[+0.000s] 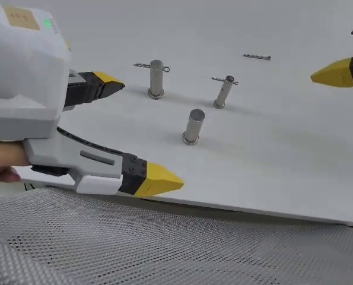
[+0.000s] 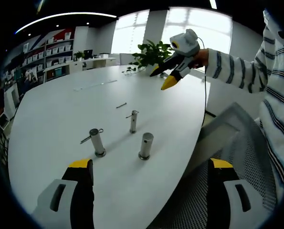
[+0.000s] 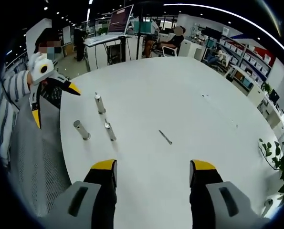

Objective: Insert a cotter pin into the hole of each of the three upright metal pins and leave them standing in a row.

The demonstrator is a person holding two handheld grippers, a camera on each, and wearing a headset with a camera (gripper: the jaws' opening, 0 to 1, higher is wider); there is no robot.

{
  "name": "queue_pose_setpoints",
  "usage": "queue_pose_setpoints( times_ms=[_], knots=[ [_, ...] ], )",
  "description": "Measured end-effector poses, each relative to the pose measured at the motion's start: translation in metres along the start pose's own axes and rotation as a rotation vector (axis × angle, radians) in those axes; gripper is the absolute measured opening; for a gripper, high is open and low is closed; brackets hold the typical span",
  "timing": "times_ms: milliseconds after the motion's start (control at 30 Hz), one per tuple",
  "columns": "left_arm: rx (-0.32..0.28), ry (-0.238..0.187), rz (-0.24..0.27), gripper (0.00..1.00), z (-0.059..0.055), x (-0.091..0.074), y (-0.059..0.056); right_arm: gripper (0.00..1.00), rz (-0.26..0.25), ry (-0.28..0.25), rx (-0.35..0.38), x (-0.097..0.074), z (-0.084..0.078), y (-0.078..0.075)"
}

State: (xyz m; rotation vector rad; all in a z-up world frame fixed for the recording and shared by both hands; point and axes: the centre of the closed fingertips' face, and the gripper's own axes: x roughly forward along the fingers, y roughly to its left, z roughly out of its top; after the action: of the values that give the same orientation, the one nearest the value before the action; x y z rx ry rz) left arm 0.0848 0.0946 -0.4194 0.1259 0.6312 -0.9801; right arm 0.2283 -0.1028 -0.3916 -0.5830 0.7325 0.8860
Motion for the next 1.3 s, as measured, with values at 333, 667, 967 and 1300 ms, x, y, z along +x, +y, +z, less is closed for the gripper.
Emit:
queue_pose_setpoints(
  times_ms=[333,667,967,1300],
  knots=[
    [0.015,0.018,-0.021,0.95,0.0,-0.001,-0.005,0.28,0.108,0.145,-0.201,0.04,0.008,-0.01],
    [-0.018,0.024,0.002,0.94,0.001,-0.003,-0.003,0.26,0.164,0.221,-0.305,0.073,0.022,-0.021],
    [-0.012,0.038,0.005,0.94,0.001,-0.001,-0.004,0.19,0.21,0.34,-0.365,0.111,0.006,-0.031],
    [-0.033,0.053,-0.002,0.94,-0.004,0.002,-0.006,0.08,0.236,0.385,-0.365,0.134,-0.008,-0.034]
  ],
)
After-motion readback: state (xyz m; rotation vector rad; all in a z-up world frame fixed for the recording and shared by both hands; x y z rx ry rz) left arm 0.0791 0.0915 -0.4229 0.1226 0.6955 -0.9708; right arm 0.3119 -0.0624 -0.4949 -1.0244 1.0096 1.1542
